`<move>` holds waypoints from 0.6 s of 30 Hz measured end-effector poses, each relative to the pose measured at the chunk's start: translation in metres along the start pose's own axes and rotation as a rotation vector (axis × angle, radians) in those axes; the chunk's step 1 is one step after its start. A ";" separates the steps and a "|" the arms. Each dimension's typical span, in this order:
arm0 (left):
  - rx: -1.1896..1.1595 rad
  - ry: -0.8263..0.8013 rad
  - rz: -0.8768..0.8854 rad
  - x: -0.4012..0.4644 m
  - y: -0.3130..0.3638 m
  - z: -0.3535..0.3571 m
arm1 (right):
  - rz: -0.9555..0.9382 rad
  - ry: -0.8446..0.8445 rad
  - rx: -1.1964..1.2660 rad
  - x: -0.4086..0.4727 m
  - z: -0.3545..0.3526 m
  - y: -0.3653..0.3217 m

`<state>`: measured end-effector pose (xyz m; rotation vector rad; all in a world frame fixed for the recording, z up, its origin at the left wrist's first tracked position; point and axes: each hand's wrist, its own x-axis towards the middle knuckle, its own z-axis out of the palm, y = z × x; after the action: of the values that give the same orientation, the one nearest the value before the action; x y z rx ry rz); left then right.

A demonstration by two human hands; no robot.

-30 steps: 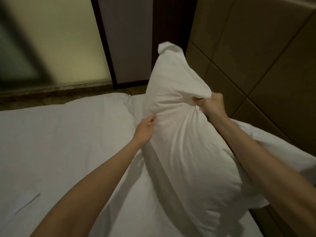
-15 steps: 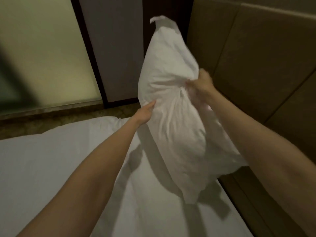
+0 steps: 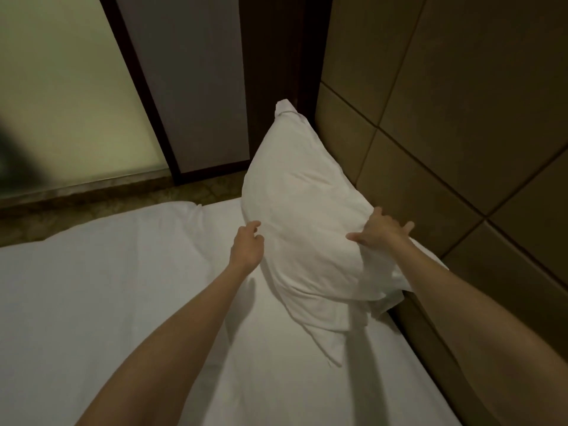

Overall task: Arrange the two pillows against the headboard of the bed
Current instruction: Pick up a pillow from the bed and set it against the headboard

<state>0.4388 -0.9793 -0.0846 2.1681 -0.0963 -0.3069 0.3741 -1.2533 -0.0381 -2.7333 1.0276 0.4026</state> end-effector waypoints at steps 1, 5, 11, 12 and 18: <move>-0.003 -0.009 -0.004 -0.002 0.000 0.004 | -0.004 -0.022 -0.001 0.000 0.000 0.002; 0.003 -0.035 -0.034 -0.017 -0.001 0.015 | -0.176 -0.087 0.025 -0.020 0.009 0.010; 0.039 -0.031 0.000 -0.035 0.009 0.013 | -0.319 0.437 0.033 -0.043 -0.018 0.029; 0.048 -0.030 0.007 -0.037 0.009 0.012 | -0.294 0.496 0.080 -0.044 -0.017 0.035; 0.086 -0.044 -0.014 -0.057 0.007 0.008 | 0.052 -0.067 0.177 -0.058 0.022 0.071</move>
<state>0.3821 -0.9795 -0.0733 2.2482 -0.1215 -0.3648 0.2812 -1.2647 -0.0461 -2.5248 1.0648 0.3883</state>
